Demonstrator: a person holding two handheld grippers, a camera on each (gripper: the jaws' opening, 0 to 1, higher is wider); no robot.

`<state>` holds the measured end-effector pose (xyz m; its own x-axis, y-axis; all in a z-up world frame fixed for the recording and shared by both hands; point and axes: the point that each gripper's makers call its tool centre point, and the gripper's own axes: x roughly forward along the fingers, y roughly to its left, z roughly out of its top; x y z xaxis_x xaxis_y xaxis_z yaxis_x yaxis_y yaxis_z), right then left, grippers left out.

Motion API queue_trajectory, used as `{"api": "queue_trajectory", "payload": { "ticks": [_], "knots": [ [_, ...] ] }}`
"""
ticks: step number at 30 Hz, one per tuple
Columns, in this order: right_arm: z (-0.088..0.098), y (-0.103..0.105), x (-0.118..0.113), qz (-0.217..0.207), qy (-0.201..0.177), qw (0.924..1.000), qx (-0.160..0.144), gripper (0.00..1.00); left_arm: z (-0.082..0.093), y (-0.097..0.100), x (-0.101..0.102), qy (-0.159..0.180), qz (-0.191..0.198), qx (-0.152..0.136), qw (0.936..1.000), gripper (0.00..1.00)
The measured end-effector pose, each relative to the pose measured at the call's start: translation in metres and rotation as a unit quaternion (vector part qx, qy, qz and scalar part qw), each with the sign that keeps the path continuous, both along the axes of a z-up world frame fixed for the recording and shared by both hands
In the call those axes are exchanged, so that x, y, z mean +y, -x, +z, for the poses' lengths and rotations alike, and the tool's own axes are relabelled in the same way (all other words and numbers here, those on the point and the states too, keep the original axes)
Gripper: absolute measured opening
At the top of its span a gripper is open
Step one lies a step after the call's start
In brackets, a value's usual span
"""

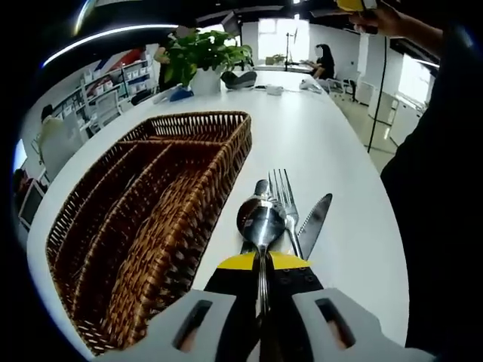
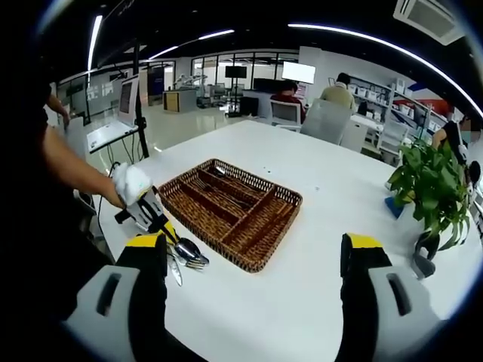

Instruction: Arrange the knives, forks, and spoons in their matching storage slots by inserting each utensil handle-first until every utensil is classified and aligned in the correct compartment

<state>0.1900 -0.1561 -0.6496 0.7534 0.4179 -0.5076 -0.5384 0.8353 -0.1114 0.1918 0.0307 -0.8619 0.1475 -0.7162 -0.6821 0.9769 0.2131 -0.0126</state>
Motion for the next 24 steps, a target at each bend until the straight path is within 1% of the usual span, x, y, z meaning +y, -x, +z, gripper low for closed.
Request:
{"api": "queue_trajectory", "payload": {
  "ticks": [3,4,7,9,12,13,14,15,17,20,24],
  "knots": [
    [0.0,0.0,0.001,0.003,0.001,1.0,-0.001,0.99,0.002,-0.002,-0.002,0.004,0.004,-0.002,1.0,0.03],
    [-0.001,0.0,0.001,0.003,0.001,1.0,0.001,0.99,0.002,0.0,-0.003,0.01,0.007,0.012,0.9998,0.04],
    [-0.001,0.001,0.001,0.004,0.003,1.0,0.001,0.99,0.002,-0.001,-0.002,0.015,0.014,0.021,0.9996,0.04],
    [0.0,0.001,0.0,0.003,0.002,1.0,0.0,0.99,0.003,-0.003,0.0,0.024,0.03,0.029,0.9989,0.06],
    [0.0,0.0,0.0,0.001,0.002,1.0,-0.001,0.99,0.003,-0.002,0.002,0.028,0.034,0.04,0.9982,0.1],
    [0.0,0.0,0.0,0.001,0.002,1.0,-0.001,0.99,0.002,-0.001,0.002,0.026,0.033,0.038,0.9984,0.11],
    [0.0,0.0,0.0,0.0,0.002,1.0,-0.001,0.99,0.0,-0.003,0.006,0.012,0.027,0.019,0.9994,0.11],
    [0.0,0.0,0.0,0.001,0.001,1.0,0.0,0.99,0.002,-0.003,0.005,0.013,0.023,0.012,0.9996,0.11],
    [-0.001,0.0,0.001,0.001,0.001,1.0,0.0,0.99,0.001,-0.001,0.005,0.014,0.023,0.027,0.9993,0.11],
    [-0.002,0.001,0.003,0.001,0.002,1.0,0.0,0.99,0.0,0.001,0.005,0.01,0.025,0.028,0.9992,0.09],
    [-0.002,0.001,0.002,0.001,0.001,1.0,0.0,0.99,-0.005,0.008,0.005,-0.013,0.009,0.014,0.9998,0.08]
  ]
}}
